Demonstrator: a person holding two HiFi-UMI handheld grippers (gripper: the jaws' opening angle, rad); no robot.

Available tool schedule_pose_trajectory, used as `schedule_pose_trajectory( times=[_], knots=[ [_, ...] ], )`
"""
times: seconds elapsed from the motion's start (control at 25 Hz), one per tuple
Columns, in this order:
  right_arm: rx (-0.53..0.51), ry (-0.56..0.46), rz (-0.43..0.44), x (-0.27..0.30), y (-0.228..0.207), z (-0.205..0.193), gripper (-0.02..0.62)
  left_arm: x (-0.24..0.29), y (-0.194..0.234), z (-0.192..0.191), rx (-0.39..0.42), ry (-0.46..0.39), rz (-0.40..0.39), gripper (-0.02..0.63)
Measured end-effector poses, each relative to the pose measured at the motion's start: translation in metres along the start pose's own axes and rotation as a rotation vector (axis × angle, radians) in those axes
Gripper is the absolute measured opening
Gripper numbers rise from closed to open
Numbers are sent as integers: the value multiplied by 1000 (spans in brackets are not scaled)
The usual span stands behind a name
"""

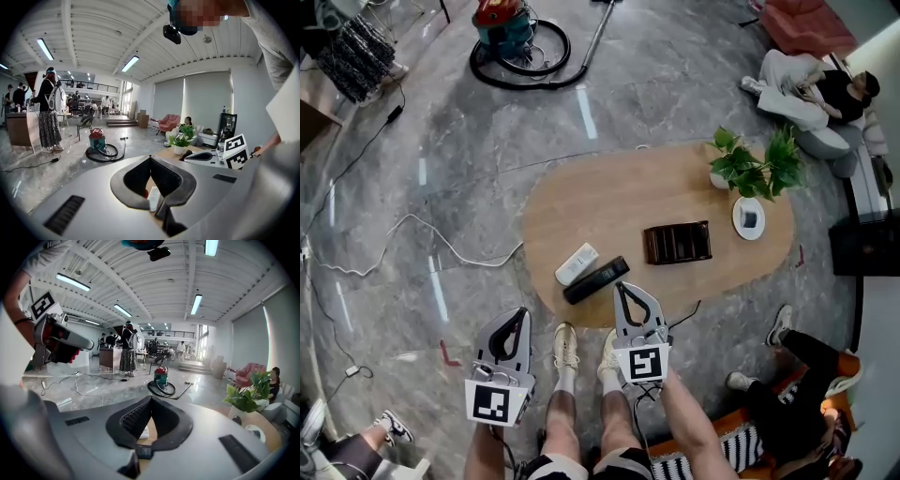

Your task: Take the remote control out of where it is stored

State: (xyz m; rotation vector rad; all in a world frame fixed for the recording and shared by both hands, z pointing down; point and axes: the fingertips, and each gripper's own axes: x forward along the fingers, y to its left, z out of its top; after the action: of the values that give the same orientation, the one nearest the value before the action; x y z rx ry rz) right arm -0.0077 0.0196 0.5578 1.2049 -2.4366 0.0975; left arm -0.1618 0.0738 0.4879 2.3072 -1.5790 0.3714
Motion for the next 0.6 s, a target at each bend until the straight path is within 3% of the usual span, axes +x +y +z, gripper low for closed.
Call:
schedule_pose_trajectory(
  times=[0.6],
  knots=[
    [82,-64,-158,-82,-60,63,8,6,-58,81,49,-73,-119,5]
  ],
)
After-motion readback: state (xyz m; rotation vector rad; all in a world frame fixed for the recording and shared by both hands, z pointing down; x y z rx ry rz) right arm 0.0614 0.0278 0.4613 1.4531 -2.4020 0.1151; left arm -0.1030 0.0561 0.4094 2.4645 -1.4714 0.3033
